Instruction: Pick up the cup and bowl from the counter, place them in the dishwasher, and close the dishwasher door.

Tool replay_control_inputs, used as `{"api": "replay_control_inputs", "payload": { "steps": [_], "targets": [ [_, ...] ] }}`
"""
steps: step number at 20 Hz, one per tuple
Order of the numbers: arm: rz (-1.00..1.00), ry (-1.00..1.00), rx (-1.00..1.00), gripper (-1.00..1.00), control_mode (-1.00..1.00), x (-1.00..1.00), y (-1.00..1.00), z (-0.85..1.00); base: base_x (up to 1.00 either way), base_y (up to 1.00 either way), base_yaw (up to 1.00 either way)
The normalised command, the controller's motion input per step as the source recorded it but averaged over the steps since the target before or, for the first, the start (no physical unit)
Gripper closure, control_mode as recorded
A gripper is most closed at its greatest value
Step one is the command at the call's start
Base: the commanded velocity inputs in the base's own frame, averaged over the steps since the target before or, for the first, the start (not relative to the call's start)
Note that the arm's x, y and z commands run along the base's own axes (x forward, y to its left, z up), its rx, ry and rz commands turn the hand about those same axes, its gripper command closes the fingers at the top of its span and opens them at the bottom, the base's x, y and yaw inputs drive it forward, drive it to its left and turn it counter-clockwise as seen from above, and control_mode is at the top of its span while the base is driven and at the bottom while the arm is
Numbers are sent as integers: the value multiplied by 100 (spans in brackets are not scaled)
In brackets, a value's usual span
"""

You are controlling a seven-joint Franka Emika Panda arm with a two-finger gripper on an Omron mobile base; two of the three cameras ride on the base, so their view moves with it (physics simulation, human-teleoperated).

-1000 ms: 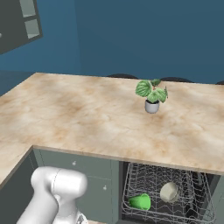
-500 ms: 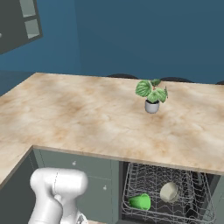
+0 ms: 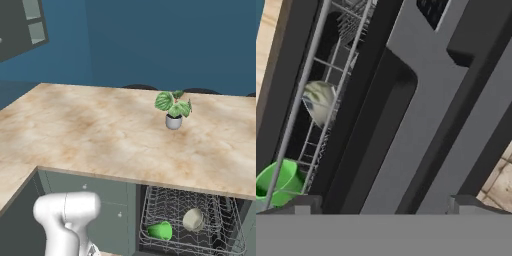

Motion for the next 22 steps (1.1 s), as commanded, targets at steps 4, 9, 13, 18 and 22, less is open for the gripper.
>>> {"api": "replay_control_inputs", "payload": {
  "steps": [4,9,13,18,22],
  "targets": [
    [0,-2,0,-100,-100,9,-40,-53,0,0,0],
    [0,-1,-3,-100,-100,7,-14,-79,0,0,0],
    [0,-3,-5,-100,-100,0,-4,-91,0,0,0],
    [0,-13,-1,-100,-100,22,-10,-56,0,0,0],
    [0,-22,0,-100,-100,35,-18,-27,0,0,0]
  ]
}}
